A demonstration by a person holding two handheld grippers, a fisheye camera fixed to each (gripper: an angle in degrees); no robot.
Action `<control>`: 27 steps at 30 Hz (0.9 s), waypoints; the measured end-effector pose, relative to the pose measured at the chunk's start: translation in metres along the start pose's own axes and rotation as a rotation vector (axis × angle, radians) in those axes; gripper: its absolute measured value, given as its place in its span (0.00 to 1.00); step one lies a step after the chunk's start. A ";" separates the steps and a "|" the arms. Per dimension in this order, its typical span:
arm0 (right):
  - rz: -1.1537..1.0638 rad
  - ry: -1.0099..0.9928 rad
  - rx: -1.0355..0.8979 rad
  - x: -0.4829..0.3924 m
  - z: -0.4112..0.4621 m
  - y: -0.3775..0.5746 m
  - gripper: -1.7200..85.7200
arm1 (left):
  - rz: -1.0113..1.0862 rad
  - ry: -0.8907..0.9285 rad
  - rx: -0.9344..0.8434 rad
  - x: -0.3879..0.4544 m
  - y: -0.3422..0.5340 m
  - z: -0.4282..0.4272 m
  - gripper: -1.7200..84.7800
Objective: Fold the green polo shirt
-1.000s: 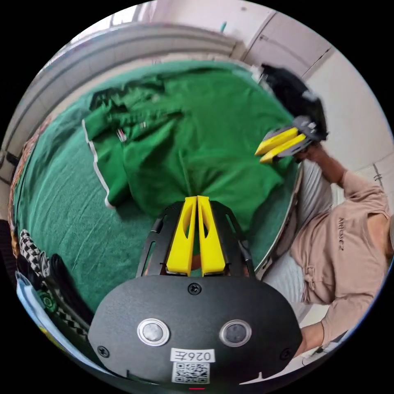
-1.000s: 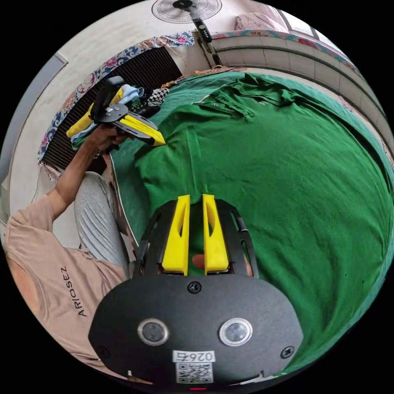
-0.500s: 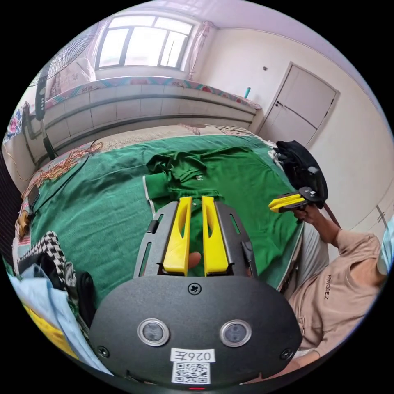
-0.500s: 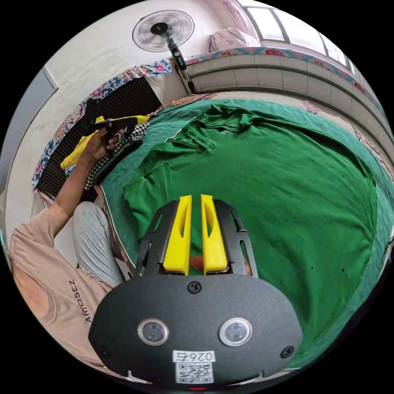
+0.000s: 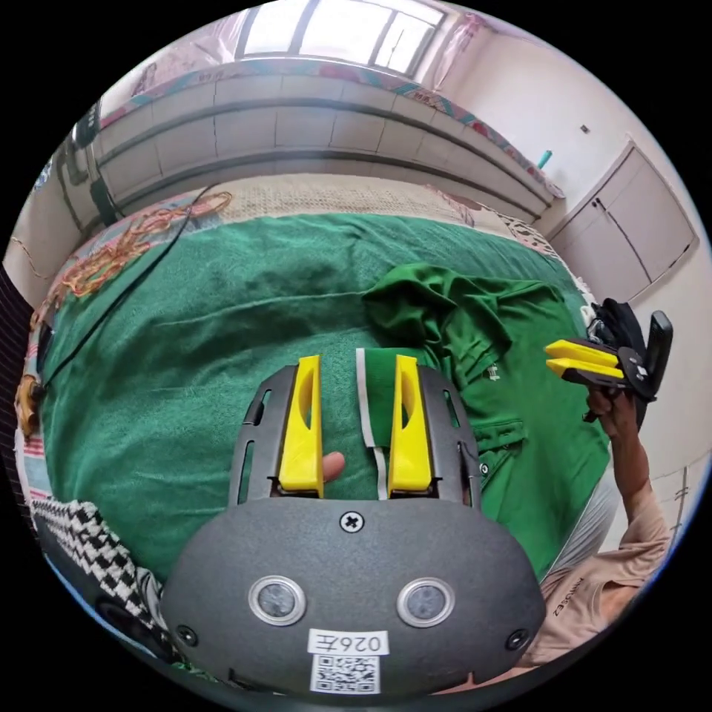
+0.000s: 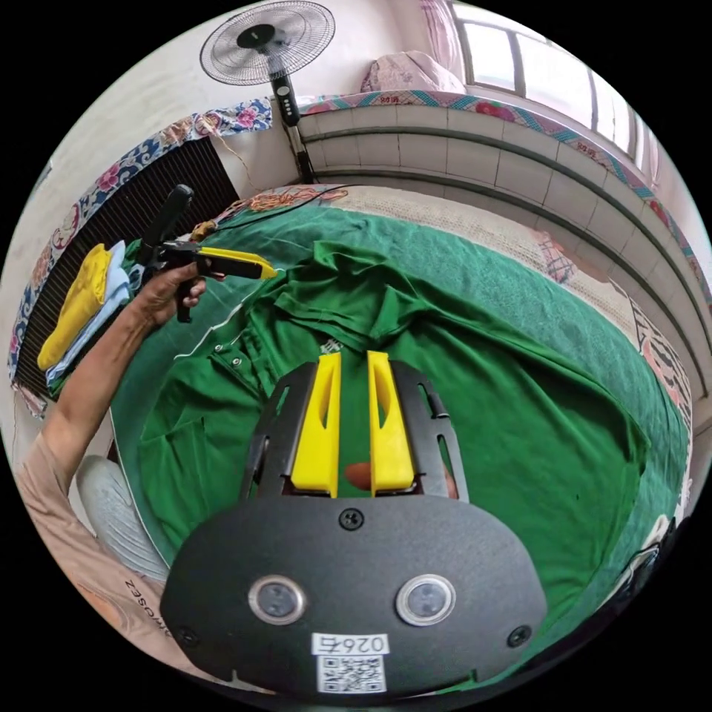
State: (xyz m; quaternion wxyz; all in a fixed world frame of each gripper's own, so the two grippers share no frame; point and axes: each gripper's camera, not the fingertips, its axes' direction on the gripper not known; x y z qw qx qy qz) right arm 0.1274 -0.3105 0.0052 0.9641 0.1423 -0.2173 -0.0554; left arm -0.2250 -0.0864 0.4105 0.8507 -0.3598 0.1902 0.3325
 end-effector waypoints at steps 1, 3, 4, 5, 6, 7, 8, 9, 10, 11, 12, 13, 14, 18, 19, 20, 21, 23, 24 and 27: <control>0.028 0.021 -0.010 0.003 0.016 -0.005 0.04 | -0.003 0.061 -0.004 -0.002 -0.001 0.012 0.17; 0.064 0.026 -0.023 0.008 0.040 -0.009 0.04 | 0.008 0.132 -0.020 0.000 -0.002 0.031 0.13; 0.089 0.028 -0.040 0.011 0.056 -0.011 0.04 | 0.009 0.121 -0.031 0.004 -0.002 0.039 0.09; 0.113 0.022 -0.055 0.014 0.073 -0.012 0.04 | 0.017 0.061 0.001 0.009 0.001 0.038 0.04; 0.121 0.013 -0.061 0.015 0.082 -0.012 0.04 | 0.018 0.041 0.017 0.012 0.003 0.037 0.04; 0.142 -0.007 -0.072 0.017 0.097 -0.012 0.04 | 0.017 0.024 0.046 0.016 0.007 0.033 0.03; 0.164 -0.017 -0.075 0.018 0.109 -0.010 0.04 | 0.011 -0.012 0.081 0.019 0.012 0.026 0.02; 0.172 -0.022 -0.074 0.018 0.115 -0.009 0.04 | 0.005 -0.043 0.103 0.021 0.016 0.022 0.02; 0.181 -0.028 -0.069 0.017 0.124 -0.006 0.04 | -0.001 -0.099 0.124 0.023 0.022 0.016 0.02; 0.188 -0.028 -0.073 0.016 0.133 -0.002 0.04 | -0.011 -0.138 0.108 0.024 0.026 0.016 0.02; 0.190 -0.027 -0.074 0.015 0.137 0.000 0.04 | -0.012 -0.157 0.101 0.024 0.027 0.017 0.02; 0.195 -0.024 -0.076 0.014 0.144 0.004 0.04 | -0.040 -0.244 0.087 0.025 0.030 0.017 0.01; 0.204 -0.028 -0.074 0.014 0.149 0.009 0.04 | -0.082 -0.350 0.108 0.027 0.033 0.013 0.01; 0.223 -0.096 -0.064 0.018 0.161 0.024 0.04 | -0.052 -0.374 0.207 0.058 0.030 0.001 0.02; 0.225 -0.110 -0.061 0.019 0.165 0.029 0.04 | 0.026 -0.260 0.219 0.074 0.023 0.003 0.02; 0.225 -0.122 -0.064 0.020 0.170 0.033 0.04 | 0.116 -0.134 0.205 0.092 0.013 0.010 0.02; 0.226 -0.128 -0.067 0.020 0.173 0.036 0.04 | 0.147 -0.079 0.186 0.101 0.006 0.016 0.03; 0.232 -0.145 -0.077 0.020 0.186 0.045 0.04 | 0.193 -0.003 0.111 0.125 -0.020 0.042 0.09; 0.234 -0.149 -0.078 0.020 0.189 0.047 0.04 | 0.190 -0.001 0.088 0.127 -0.026 0.049 0.10; 0.244 -0.174 -0.071 0.020 0.203 0.058 0.04 | 0.134 0.085 -0.067 0.127 -0.054 0.093 0.17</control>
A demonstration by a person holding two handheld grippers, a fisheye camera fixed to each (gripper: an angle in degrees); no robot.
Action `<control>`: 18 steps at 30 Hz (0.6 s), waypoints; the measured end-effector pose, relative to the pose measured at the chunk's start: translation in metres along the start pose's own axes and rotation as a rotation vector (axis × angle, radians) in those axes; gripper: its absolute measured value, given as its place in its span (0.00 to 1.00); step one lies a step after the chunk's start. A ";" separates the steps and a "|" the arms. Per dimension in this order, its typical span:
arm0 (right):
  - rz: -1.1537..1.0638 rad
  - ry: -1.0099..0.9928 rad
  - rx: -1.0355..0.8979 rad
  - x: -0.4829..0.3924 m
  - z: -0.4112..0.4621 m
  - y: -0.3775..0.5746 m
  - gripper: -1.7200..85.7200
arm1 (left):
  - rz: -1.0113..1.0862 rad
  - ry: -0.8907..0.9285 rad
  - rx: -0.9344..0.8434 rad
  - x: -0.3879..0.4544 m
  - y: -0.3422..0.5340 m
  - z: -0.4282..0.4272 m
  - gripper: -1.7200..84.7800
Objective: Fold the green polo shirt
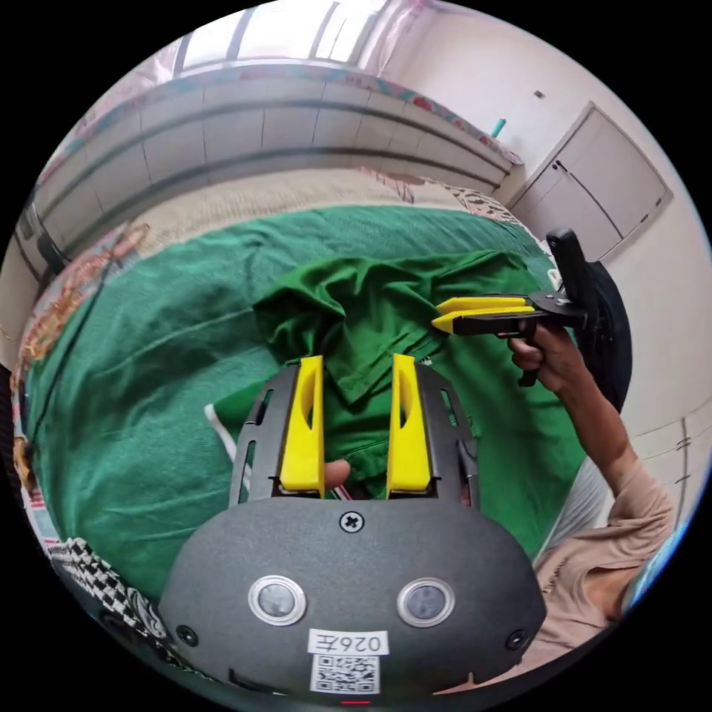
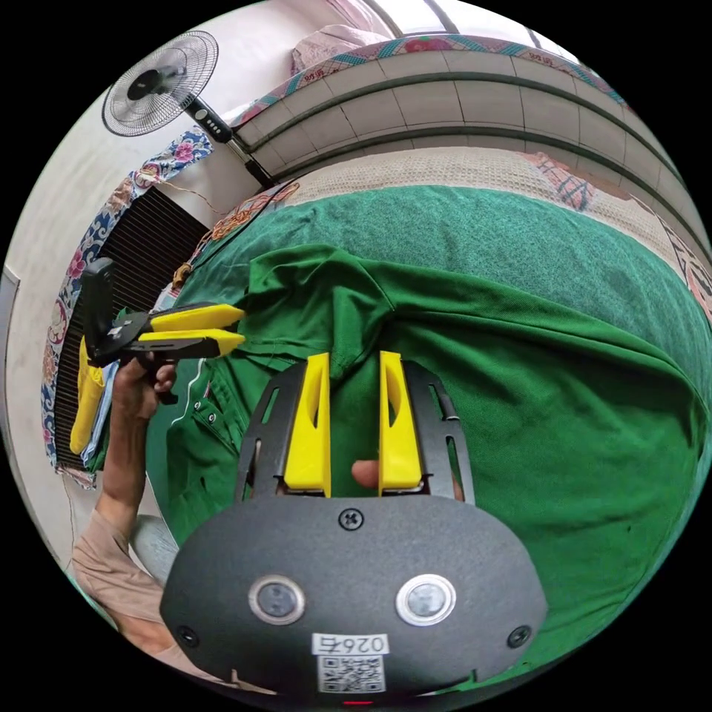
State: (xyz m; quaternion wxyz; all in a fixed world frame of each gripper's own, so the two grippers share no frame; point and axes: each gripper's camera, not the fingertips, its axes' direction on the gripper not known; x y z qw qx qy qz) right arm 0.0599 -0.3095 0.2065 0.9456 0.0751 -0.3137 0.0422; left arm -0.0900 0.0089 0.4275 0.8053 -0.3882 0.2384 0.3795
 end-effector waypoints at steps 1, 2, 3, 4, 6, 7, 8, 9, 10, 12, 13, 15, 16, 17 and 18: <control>-0.002 -0.010 -0.001 0.001 0.005 0.003 0.04 | -0.029 0.035 -0.043 -0.005 -0.007 0.013 0.17; -0.007 -0.012 -0.004 0.002 0.010 0.005 0.04 | -0.050 0.027 -0.055 -0.008 -0.012 0.021 0.15; -0.009 -0.012 -0.005 0.002 0.013 0.007 0.04 | -0.058 0.007 -0.053 -0.008 -0.013 0.023 0.14; -0.014 -0.006 -0.010 0.003 0.018 0.009 0.04 | -0.056 -0.044 -0.057 -0.006 -0.016 0.026 0.11; -0.026 0.027 -0.017 0.003 0.026 0.012 0.04 | -0.053 -0.093 -0.054 -0.003 -0.020 0.027 0.07; -0.030 0.032 -0.023 0.003 0.030 0.014 0.04 | -0.042 -0.086 -0.043 -0.002 -0.022 0.026 0.04; -0.031 0.022 -0.024 0.004 0.033 0.015 0.04 | -0.037 -0.075 -0.039 -0.002 -0.025 0.025 0.04; -0.030 0.020 -0.023 0.005 0.034 0.016 0.04 | -0.036 -0.071 -0.037 -0.002 -0.027 0.024 0.03; -0.030 0.015 -0.018 0.005 0.035 0.017 0.04 | -0.029 -0.063 -0.026 -0.002 -0.030 0.021 0.03; -0.025 0.004 -0.004 0.006 0.033 0.020 0.04 | -0.017 -0.047 0.003 0.001 -0.033 0.013 0.02; -0.023 -0.013 0.014 0.006 0.030 0.023 0.04 | -0.003 -0.023 0.029 0.004 -0.032 0.007 0.02; -0.028 -0.052 0.037 0.007 0.022 0.031 0.04 | 0.029 0.024 0.058 0.012 -0.026 -0.003 0.02; -0.030 -0.079 0.050 0.009 0.017 0.040 0.04 | 0.049 0.044 0.073 0.016 -0.018 -0.008 0.02; -0.036 -0.097 0.052 0.011 0.015 0.050 0.04 | 0.071 0.042 0.074 0.021 -0.009 -0.010 0.02; -0.038 -0.103 0.049 0.012 0.015 0.055 0.04 | 0.079 0.034 0.070 0.022 -0.004 -0.009 0.02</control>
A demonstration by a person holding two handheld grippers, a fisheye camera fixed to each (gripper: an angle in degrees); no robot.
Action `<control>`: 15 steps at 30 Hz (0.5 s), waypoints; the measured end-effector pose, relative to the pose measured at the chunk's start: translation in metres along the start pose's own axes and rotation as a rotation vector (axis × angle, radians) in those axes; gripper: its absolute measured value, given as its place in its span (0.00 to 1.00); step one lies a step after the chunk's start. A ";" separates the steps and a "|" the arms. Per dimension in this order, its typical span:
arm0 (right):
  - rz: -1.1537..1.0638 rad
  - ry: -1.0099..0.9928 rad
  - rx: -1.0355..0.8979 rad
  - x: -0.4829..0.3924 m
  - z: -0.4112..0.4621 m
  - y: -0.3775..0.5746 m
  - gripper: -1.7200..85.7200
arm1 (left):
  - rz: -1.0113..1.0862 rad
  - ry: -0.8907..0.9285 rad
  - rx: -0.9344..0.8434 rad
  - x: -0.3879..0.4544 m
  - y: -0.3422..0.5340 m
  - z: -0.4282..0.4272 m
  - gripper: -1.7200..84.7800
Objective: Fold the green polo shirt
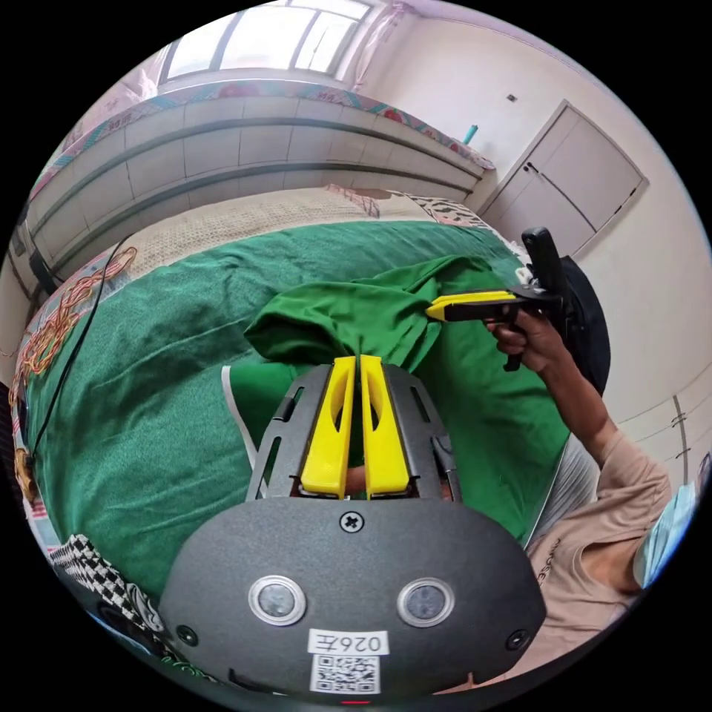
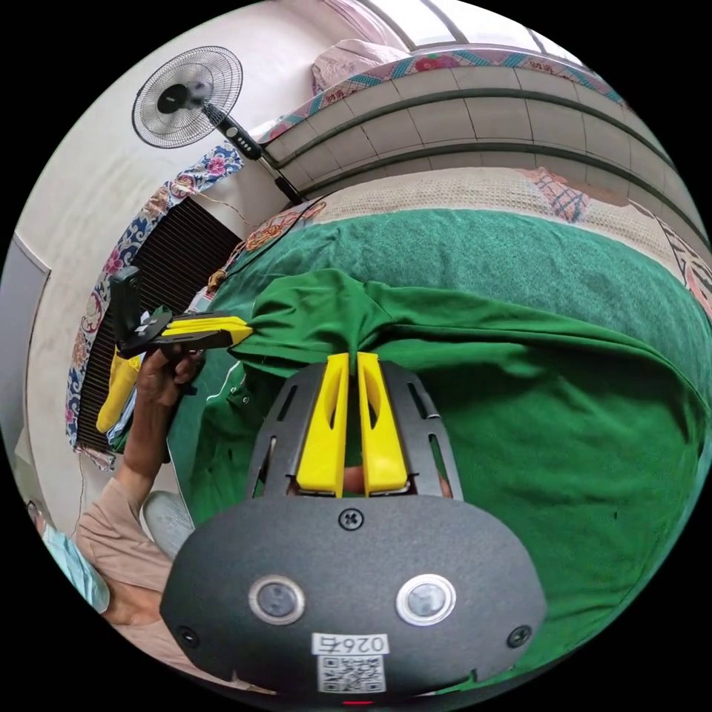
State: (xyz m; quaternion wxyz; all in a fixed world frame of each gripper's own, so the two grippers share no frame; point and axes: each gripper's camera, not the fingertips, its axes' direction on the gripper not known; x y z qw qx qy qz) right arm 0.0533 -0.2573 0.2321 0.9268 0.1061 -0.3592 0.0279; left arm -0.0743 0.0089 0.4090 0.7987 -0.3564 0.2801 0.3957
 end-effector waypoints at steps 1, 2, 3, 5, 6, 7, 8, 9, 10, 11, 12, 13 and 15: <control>0.008 -0.013 -0.008 0.003 0.002 0.009 0.04 | 0.010 -0.016 -0.009 0.001 0.008 0.001 0.02; 0.020 -0.036 -0.018 0.008 0.007 0.016 0.04 | 0.020 -0.030 -0.022 0.000 0.013 0.005 0.02; 0.029 -0.047 -0.026 0.010 0.010 0.018 0.04 | 0.018 -0.040 -0.031 -0.002 0.014 0.008 0.02; 0.061 -0.055 -0.030 0.018 0.023 0.017 0.04 | -0.022 -0.026 -0.043 -0.018 0.011 0.018 0.02; 0.069 -0.052 -0.023 0.019 0.026 0.016 0.04 | -0.035 -0.008 -0.040 -0.023 0.009 0.020 0.02; 0.088 -0.041 -0.007 0.021 0.029 0.011 0.04 | -0.065 0.023 -0.039 -0.033 0.003 0.023 0.02; 0.105 -0.029 0.013 0.023 0.031 0.006 0.04 | -0.080 0.045 -0.030 -0.041 -0.004 0.025 0.01; 0.110 -0.020 0.024 0.023 0.031 0.003 0.04 | -0.091 0.051 -0.027 -0.045 -0.008 0.025 0.01; 0.119 -0.008 0.041 0.024 0.031 -0.004 0.04 | -0.117 0.063 -0.020 -0.052 -0.014 0.025 0.01; 0.130 -0.006 0.053 0.025 0.031 -0.011 0.04 | -0.127 0.076 -0.006 -0.057 -0.020 0.023 0.01; 0.138 -0.005 0.058 0.026 0.031 -0.014 0.04 | -0.135 0.083 0.002 -0.060 -0.023 0.022 0.01; 0.157 -0.008 0.063 0.028 0.032 -0.020 0.04 | -0.145 0.105 0.019 -0.063 -0.027 0.019 0.01; 0.179 -0.022 0.084 0.030 0.029 -0.026 0.04 | -0.139 0.114 0.061 -0.062 -0.029 0.010 0.01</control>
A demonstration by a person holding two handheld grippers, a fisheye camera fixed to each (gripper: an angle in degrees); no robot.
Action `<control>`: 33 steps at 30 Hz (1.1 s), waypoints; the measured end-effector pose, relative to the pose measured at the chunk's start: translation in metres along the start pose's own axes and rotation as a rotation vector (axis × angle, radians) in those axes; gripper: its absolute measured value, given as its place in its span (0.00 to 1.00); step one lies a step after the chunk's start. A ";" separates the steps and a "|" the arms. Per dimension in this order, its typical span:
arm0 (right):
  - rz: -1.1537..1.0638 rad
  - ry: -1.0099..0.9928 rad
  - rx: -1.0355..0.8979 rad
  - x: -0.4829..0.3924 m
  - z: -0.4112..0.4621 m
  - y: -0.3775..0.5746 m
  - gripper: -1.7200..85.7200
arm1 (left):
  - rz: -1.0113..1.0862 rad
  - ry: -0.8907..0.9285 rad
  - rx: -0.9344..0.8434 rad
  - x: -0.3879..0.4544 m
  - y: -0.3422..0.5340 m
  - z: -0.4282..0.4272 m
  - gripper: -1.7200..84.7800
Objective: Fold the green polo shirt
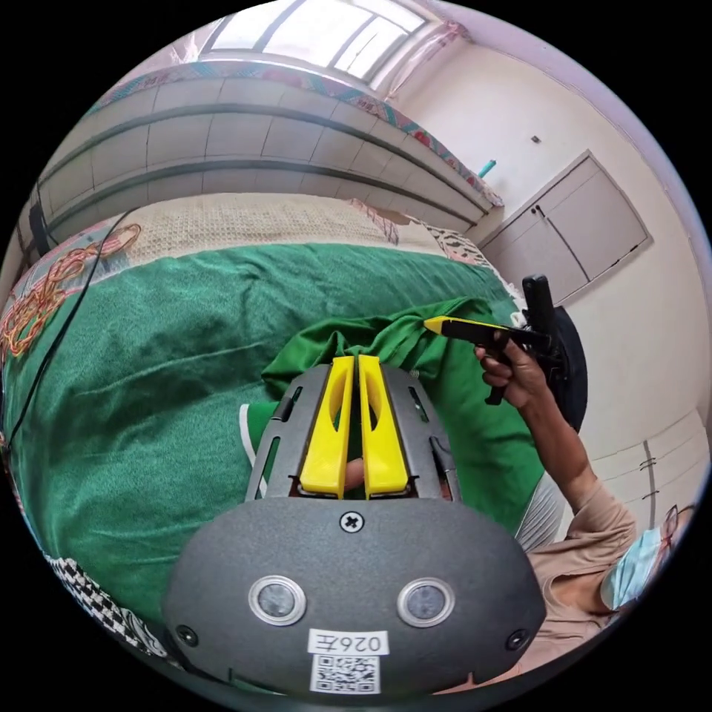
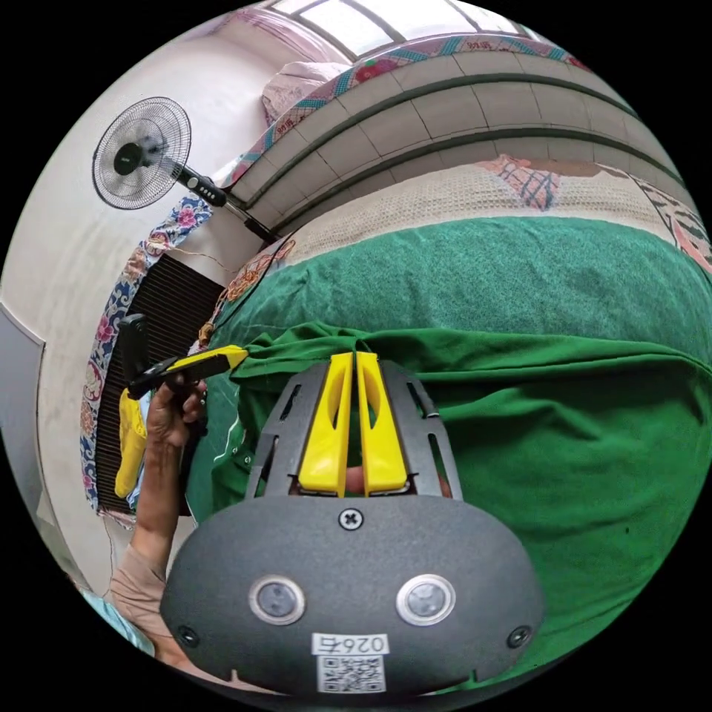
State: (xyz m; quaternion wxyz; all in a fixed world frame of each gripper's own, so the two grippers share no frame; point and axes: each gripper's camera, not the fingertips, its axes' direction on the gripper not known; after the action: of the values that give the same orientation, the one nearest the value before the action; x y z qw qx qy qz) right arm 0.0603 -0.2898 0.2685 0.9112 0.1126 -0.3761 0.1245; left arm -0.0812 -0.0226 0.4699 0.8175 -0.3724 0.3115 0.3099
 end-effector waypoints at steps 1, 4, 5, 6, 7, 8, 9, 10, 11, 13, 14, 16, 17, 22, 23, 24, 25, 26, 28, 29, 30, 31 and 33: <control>0.013 -0.029 0.020 0.000 -0.005 -0.001 0.04 | 0.011 -0.008 0.038 0.005 0.003 -0.008 0.01; -0.014 -0.168 0.085 -0.003 -0.029 0.014 0.04 | 0.095 0.045 0.091 0.022 0.025 -0.030 0.01; -0.039 -0.225 0.093 -0.005 -0.040 0.028 0.04 | 0.164 0.121 0.094 0.032 0.040 -0.038 0.01; -0.052 -0.247 0.087 -0.007 -0.044 0.036 0.04 | 0.201 0.159 0.088 0.037 0.049 -0.041 0.01; -0.068 -0.260 0.068 -0.008 -0.050 0.053 0.04 | 0.265 0.199 0.064 0.046 0.067 -0.044 0.01; -0.084 -0.228 0.025 -0.008 -0.050 0.068 0.04 | 0.319 0.177 0.022 0.054 0.085 -0.043 0.01; -0.100 -0.202 -0.011 -0.008 -0.048 0.073 0.04 | 0.333 0.151 -0.005 0.057 0.094 -0.042 0.01; -0.127 -0.136 -0.103 -0.008 -0.039 0.082 0.04 | 0.339 0.085 -0.048 0.059 0.109 -0.039 0.02; -0.138 -0.049 -0.178 -0.006 -0.032 0.089 0.04 | 0.331 0.003 -0.081 0.057 0.121 -0.038 0.02; -0.146 0.069 -0.210 -0.004 -0.032 0.092 0.04 | 0.291 -0.130 -0.106 0.046 0.131 -0.042 0.02; -0.155 0.116 -0.178 -0.008 -0.040 0.090 0.04 | 0.232 -0.201 -0.085 0.034 0.132 -0.048 0.02; -0.177 0.131 -0.111 -0.022 -0.051 0.079 0.04 | 0.154 -0.257 -0.058 0.013 0.127 -0.057 0.04; -0.204 0.121 -0.076 -0.036 -0.053 0.067 0.04 | 0.072 -0.274 -0.022 -0.004 0.120 -0.064 0.06; -0.314 0.099 -0.032 -0.103 -0.012 -0.001 0.04 | -0.102 -0.057 0.048 -0.057 0.093 -0.058 0.21; -0.328 0.078 -0.045 -0.121 0.006 -0.020 0.04 | -0.121 0.011 0.026 -0.064 0.089 -0.050 0.22; -0.337 0.072 -0.052 -0.130 0.016 -0.029 0.04 | -0.127 0.034 0.010 -0.066 0.087 -0.045 0.21; -0.359 0.071 -0.071 -0.149 0.038 -0.045 0.04 | -0.111 0.075 -0.027 -0.064 0.085 -0.034 0.19; -0.370 0.092 -0.094 -0.166 0.062 -0.059 0.04 | -0.095 0.081 -0.063 -0.059 0.085 -0.026 0.15; -0.392 0.156 -0.129 -0.187 0.098 -0.075 0.04 | -0.075 -0.038 -0.040 -0.043 0.091 -0.033 0.03; -0.417 0.179 -0.220 -0.197 0.127 -0.083 0.04 | -0.061 -0.103 0.008 -0.029 0.099 -0.045 0.03; -0.432 0.183 -0.291 -0.201 0.140 -0.086 0.04 | -0.049 -0.135 0.050 -0.021 0.105 -0.054 0.02; -0.457 0.200 -0.358 -0.207 0.154 -0.091 0.04 | -0.021 -0.217 0.142 -0.001 0.120 -0.076 0.02; -0.454 0.224 -0.196 -0.215 0.132 -0.096 0.04 | 0.042 -0.367 0.247 0.033 0.147 -0.106 0.02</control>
State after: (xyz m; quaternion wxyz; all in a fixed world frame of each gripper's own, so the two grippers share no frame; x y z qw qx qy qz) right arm -0.1437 -0.4504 0.1959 0.9584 0.0911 -0.2480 -0.1083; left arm -0.1989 -0.0202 0.3280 0.8933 -0.2002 0.2007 0.3488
